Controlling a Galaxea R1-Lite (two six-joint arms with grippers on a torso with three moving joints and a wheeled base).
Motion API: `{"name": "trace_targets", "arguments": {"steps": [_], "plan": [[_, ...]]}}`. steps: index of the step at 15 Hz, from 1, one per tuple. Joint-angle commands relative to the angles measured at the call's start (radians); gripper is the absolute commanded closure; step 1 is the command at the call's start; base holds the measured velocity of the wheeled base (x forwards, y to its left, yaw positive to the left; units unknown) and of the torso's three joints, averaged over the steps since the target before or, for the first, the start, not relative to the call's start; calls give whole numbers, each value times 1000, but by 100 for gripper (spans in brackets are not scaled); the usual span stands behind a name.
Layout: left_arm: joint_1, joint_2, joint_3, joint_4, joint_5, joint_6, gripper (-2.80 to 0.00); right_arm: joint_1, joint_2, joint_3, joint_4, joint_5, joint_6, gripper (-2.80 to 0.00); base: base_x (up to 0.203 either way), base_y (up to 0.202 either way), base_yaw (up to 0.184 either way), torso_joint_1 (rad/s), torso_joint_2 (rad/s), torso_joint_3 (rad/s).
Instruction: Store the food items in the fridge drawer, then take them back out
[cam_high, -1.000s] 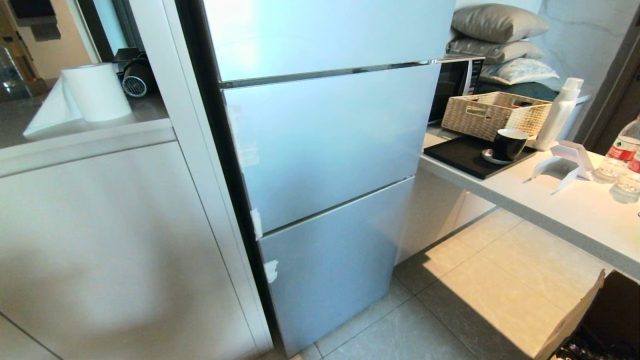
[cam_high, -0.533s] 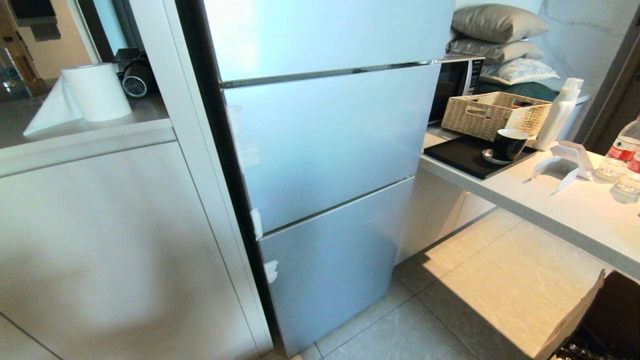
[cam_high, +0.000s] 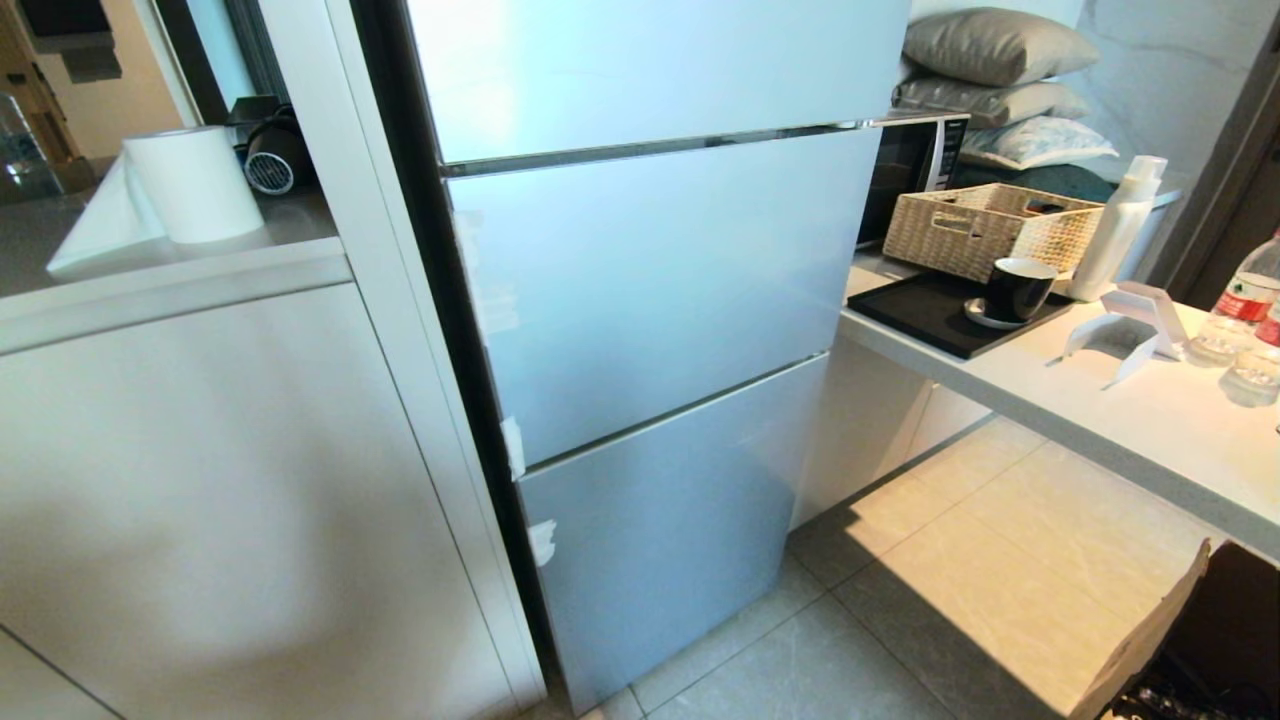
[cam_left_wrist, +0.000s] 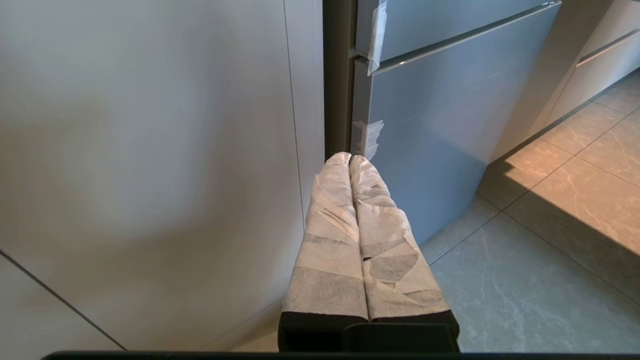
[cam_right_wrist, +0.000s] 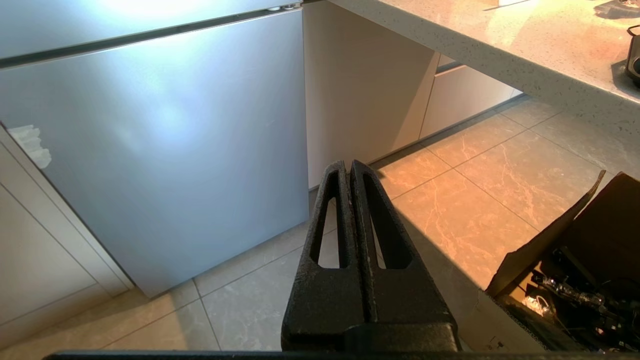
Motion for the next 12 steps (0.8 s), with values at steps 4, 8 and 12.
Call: {"name": "trace_targets", "arguments": {"steps": [4, 8, 12], "plan": [[-1, 56, -178, -31, -15, 5, 0, 0, 2, 0, 2, 1, 0, 0, 0, 0, 0, 0, 0, 0], [-10, 502, -346, -140, -76, -120, 0, 0, 2, 0, 2, -1, 2, 0, 0, 0, 0, 0, 0, 0], [-15, 1008, -452, -458, -118, -399, 0, 0, 2, 0, 2, -1, 2, 0, 0, 0, 0, 0, 0, 0]]}}
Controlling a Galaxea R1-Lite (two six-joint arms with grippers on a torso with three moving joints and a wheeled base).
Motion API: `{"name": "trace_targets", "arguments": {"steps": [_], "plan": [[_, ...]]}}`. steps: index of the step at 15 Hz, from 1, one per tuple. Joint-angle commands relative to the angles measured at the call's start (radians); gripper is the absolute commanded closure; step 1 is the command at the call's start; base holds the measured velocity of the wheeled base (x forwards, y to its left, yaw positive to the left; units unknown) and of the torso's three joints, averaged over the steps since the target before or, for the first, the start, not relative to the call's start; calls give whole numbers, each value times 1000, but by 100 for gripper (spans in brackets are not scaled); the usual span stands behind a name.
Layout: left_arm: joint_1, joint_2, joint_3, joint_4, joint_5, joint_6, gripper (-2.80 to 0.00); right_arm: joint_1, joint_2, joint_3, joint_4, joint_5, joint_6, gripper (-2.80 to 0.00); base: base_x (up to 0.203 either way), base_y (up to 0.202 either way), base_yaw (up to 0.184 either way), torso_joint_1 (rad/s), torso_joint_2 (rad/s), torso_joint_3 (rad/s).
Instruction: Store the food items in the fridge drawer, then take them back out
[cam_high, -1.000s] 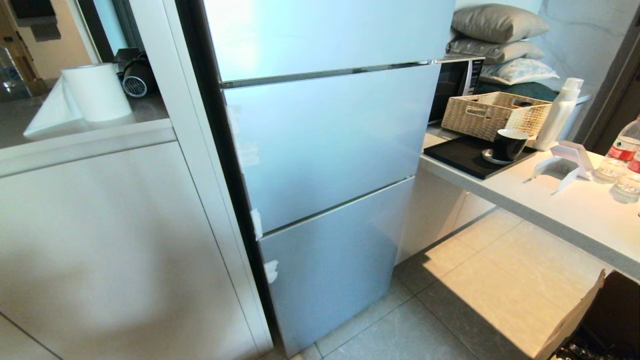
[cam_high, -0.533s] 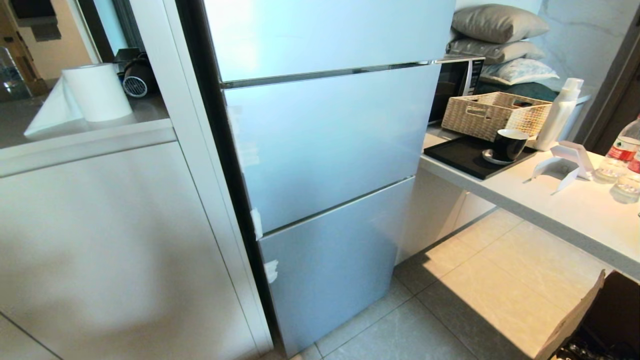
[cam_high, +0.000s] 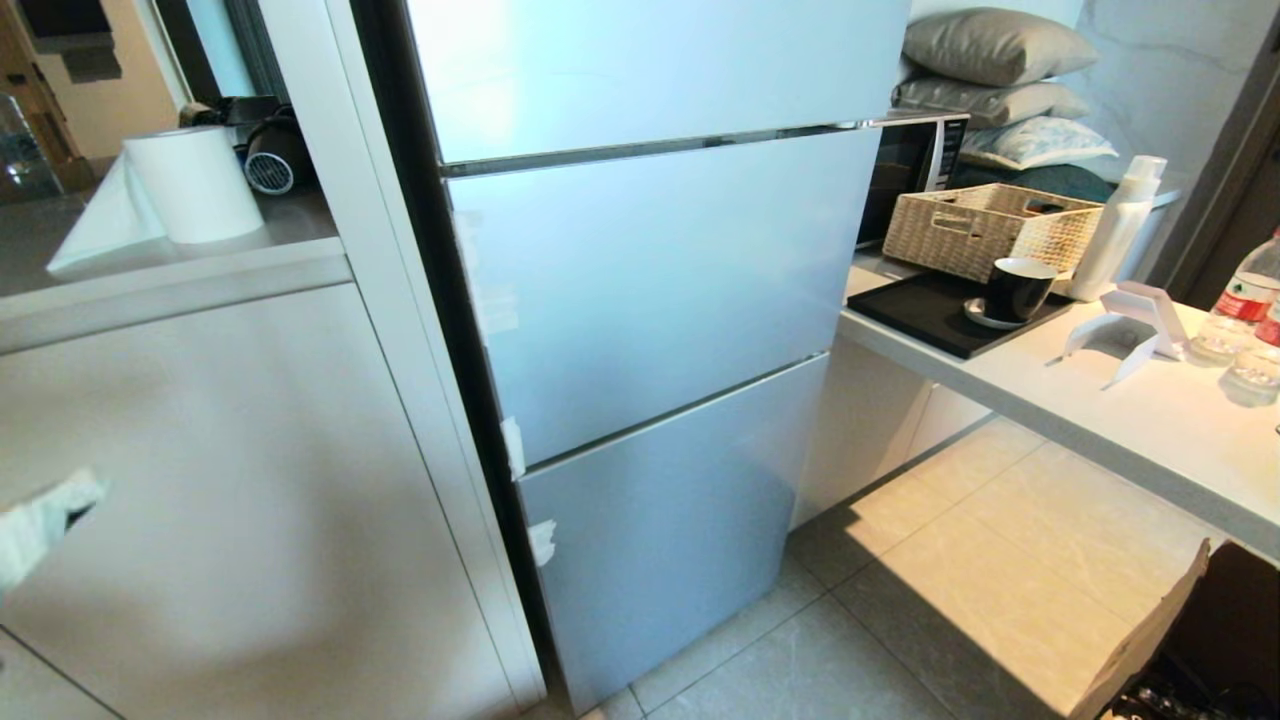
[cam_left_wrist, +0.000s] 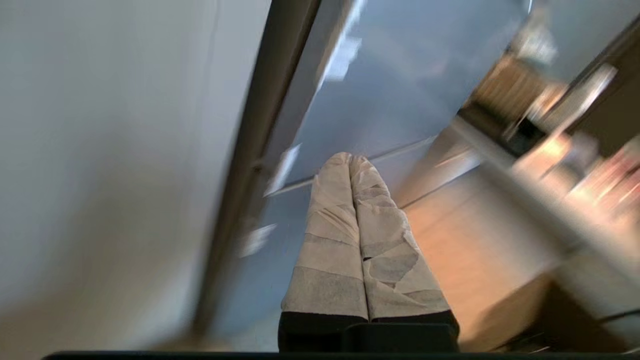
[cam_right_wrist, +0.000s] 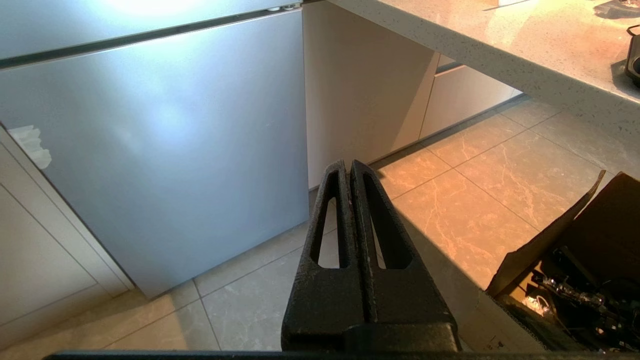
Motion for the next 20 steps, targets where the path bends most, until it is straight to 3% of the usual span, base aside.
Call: {"name": "trace_targets", "arguments": {"steps": [1, 5, 9, 15, 18, 20], "plan": [[-1, 328, -62, -122, -5, -152, 0, 0, 2, 0, 0, 0, 0, 0, 0, 0, 0, 0, 0, 0], [2, 678, -279, -255, 12, -537, 0, 0, 2, 0, 0, 0, 0, 0, 0, 0, 0, 0, 0, 0], [-11, 854, -439, -305, 40, -742, 0, 0, 2, 0, 0, 0, 0, 0, 0, 0, 0, 0, 0, 0], [-88, 989, -604, -320, 51, -732, 0, 0, 2, 0, 0, 0, 0, 0, 0, 0, 0, 0, 0, 0], [-132, 1049, -677, -323, 119, -699, 0, 0, 2, 0, 0, 0, 0, 0, 0, 0, 0, 0, 0, 0], [-156, 1063, -696, -324, 129, -699, 0, 0, 3, 0, 0, 0, 0, 0, 0, 0, 0, 0, 0, 0]]}}
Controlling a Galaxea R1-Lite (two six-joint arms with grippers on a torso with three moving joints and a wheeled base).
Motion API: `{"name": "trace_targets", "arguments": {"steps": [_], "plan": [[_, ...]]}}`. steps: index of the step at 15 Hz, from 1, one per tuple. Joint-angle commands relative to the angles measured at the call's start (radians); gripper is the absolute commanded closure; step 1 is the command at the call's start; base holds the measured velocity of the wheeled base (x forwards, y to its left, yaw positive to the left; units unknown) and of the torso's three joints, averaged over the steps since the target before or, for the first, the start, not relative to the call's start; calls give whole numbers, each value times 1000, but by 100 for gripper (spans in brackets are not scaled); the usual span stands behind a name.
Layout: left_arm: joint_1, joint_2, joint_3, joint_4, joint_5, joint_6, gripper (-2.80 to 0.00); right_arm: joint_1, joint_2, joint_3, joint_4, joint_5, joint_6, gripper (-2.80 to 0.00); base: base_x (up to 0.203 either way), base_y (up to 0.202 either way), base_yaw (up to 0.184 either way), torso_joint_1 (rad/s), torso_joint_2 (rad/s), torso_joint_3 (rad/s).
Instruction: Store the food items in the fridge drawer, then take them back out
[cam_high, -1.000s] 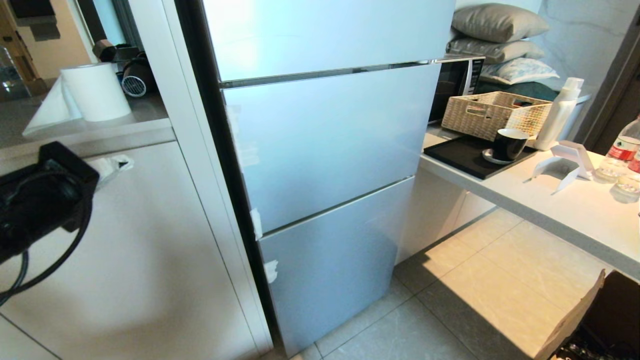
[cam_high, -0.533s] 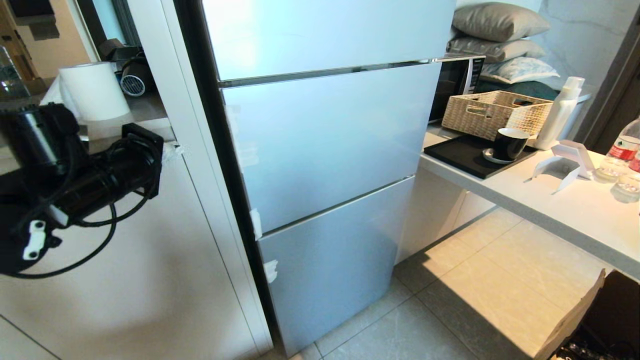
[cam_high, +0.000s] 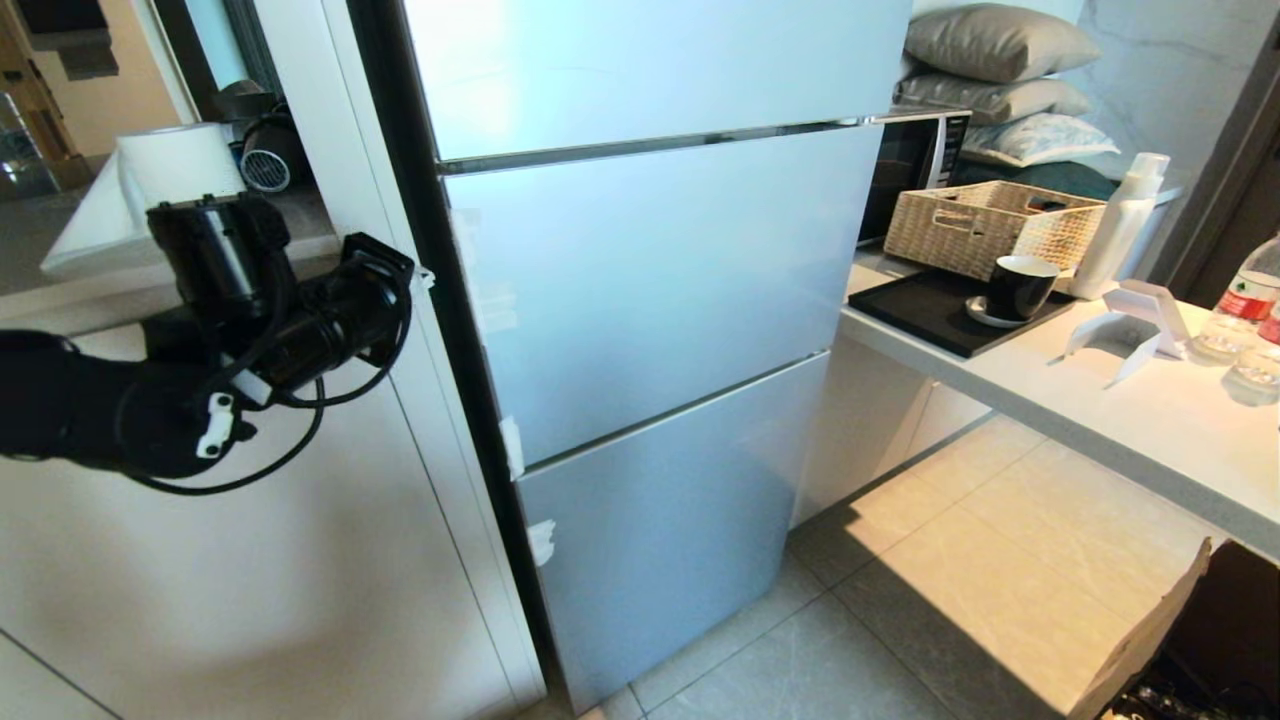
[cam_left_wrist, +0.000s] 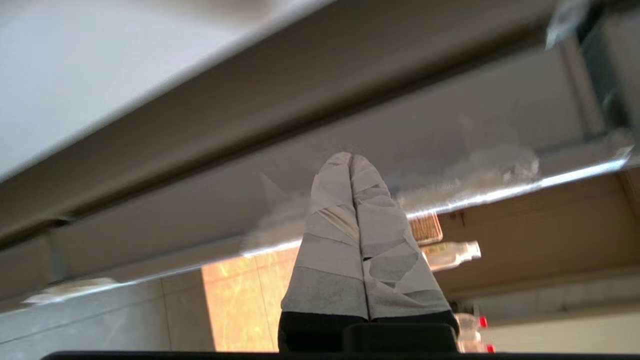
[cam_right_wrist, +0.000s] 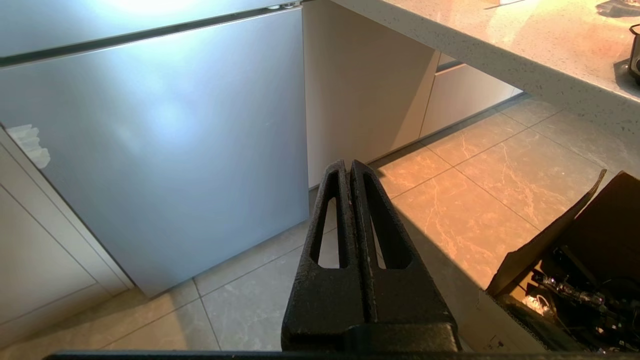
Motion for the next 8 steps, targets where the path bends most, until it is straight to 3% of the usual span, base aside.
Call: {"name": "trace_targets", "arguments": {"steps": [1, 5, 8], "plan": [[-13, 39, -29, -9, 3, -5, 0, 0, 1, 0, 0, 0, 0, 0, 0, 0, 0, 0, 0, 0], [-32, 126, -71, -148, 47, 25, 0, 0, 1, 0, 0, 0, 0, 0, 0, 0, 0, 0, 0, 0], [-49, 134, -70, -165, 58, 41, 0, 0, 1, 0, 0, 0, 0, 0, 0, 0, 0, 0, 0, 0]]}}
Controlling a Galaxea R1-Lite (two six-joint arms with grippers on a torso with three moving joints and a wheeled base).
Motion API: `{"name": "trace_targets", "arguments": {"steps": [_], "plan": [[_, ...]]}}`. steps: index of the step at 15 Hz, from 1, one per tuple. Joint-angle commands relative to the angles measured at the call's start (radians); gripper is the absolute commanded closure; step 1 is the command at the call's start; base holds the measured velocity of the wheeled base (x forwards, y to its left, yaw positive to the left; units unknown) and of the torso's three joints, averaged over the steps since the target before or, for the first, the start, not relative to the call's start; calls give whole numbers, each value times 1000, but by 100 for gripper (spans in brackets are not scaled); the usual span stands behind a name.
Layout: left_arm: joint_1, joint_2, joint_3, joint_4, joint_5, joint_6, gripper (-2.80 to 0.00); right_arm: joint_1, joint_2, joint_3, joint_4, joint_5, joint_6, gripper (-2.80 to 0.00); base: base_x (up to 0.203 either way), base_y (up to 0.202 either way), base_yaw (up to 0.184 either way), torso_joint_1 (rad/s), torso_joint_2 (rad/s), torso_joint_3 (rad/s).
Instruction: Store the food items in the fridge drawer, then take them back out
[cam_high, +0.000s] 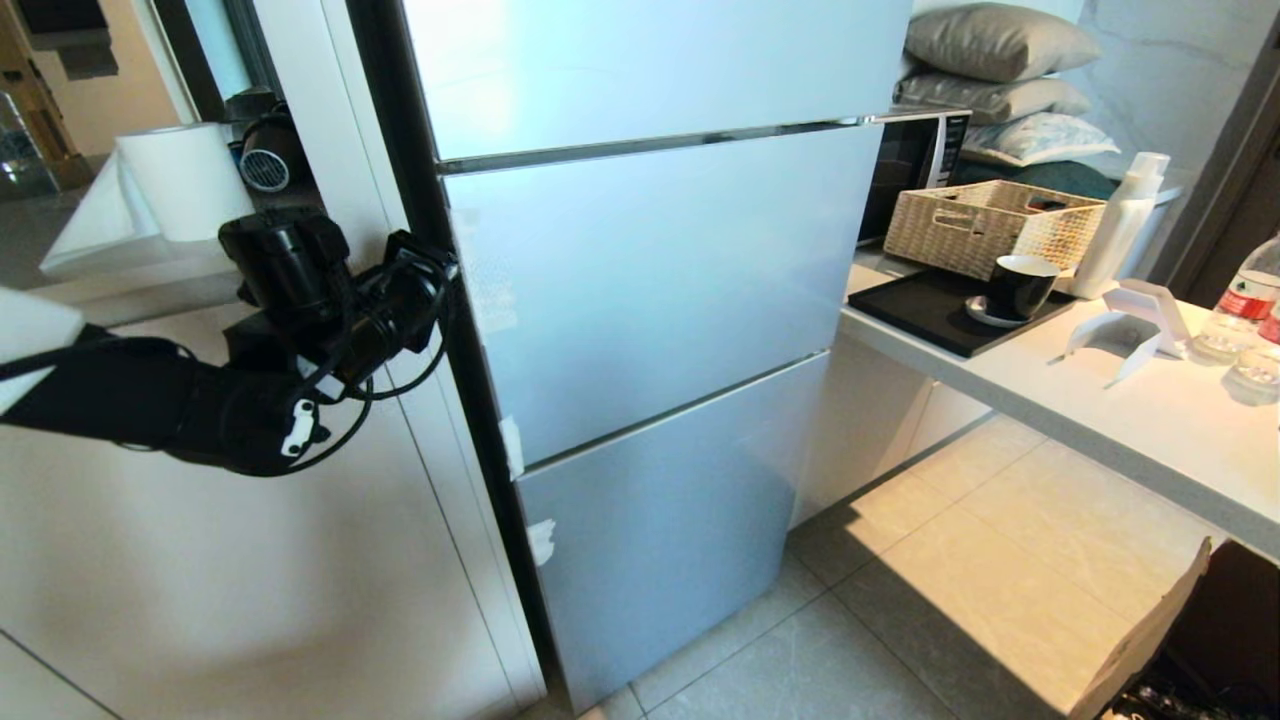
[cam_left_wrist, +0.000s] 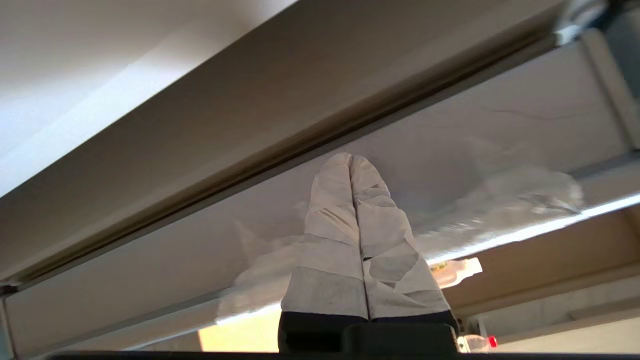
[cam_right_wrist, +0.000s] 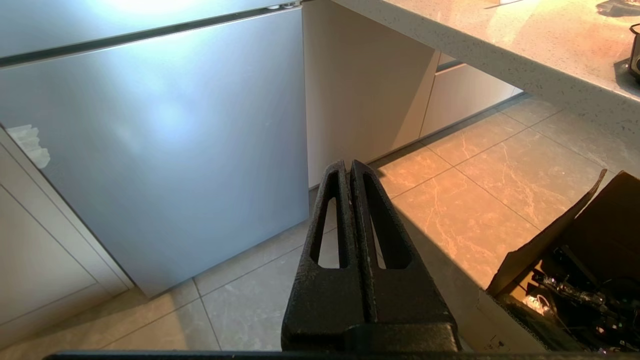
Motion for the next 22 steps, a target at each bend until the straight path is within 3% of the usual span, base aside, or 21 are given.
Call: {"name": "trace_targets", "arguments": {"steps": [1, 8, 16, 22], "plan": [[-19, 8, -2, -6, 4, -5, 0, 0, 1, 0, 0, 0, 0, 0, 0, 0, 0, 0, 0, 0], [-98, -52, 46, -4, 4, -2, 0, 0, 1, 0, 0, 0, 0, 0, 0, 0, 0, 0, 0, 0], [-120, -136, 132, -3, 0, -1, 0, 0, 1, 0, 0, 0, 0, 0, 0, 0, 0, 0, 0, 0], [-202, -179, 205, -3, -7, -4, 0, 0, 1, 0, 0, 0, 0, 0, 0, 0, 0, 0, 0, 0]]}}
